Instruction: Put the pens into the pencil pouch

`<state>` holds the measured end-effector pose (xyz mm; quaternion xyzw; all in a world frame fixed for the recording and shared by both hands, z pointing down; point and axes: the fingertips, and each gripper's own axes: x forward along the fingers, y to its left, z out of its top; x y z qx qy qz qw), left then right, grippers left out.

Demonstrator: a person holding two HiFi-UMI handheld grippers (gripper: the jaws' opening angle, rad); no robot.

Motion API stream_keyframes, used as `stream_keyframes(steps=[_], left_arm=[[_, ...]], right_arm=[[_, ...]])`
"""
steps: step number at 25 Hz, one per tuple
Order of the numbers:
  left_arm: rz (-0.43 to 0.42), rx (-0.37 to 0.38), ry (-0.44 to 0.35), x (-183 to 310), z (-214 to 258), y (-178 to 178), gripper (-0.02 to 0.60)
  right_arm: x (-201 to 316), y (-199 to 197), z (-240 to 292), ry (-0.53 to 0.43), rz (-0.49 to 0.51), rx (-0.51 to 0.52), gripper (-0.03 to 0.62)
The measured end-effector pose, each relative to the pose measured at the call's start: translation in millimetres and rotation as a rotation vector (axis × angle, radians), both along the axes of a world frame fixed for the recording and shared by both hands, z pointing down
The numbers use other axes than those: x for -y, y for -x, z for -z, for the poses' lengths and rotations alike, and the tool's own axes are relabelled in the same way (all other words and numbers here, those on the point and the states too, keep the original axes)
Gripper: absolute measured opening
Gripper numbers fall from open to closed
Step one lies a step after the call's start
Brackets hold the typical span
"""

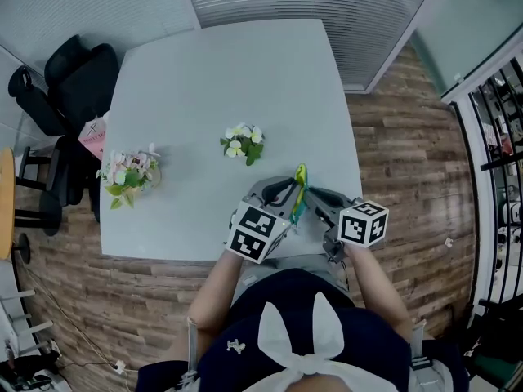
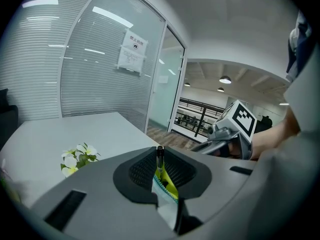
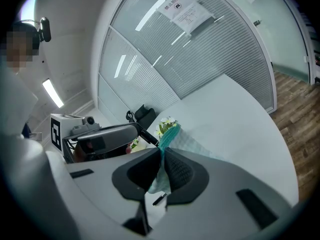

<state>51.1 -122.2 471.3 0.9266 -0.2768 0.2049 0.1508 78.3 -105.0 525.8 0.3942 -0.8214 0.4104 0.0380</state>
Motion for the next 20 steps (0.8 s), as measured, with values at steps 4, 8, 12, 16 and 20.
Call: stream_keyframes(steps=[4,8,12,16,20], left_arm=[[-0.008,0.015,0.016,0,-10,-3,0.06],[-0.017,0.047,0.036,0,-21,-3,0.06],[-0.027,0.061,0.053,-1,-30,-5,0.06],[-0.025,0.068,0.076,-1,-37,-5,0.06],[-0.032,0.08,0.082,-3,-44,-4,0.06]], right_arm=[[0,0,0,0.0,-0.001,0.003,0.037],[0,0,2,0.001,-0.005,0.007,0.037],[1,-2,2,0.001,-0.005,0.01,0.037],[0,-2,3,0.002,-0.009,0.013,0.037],[0,-1,2,0.005,-0.008,0.01,0.037]])
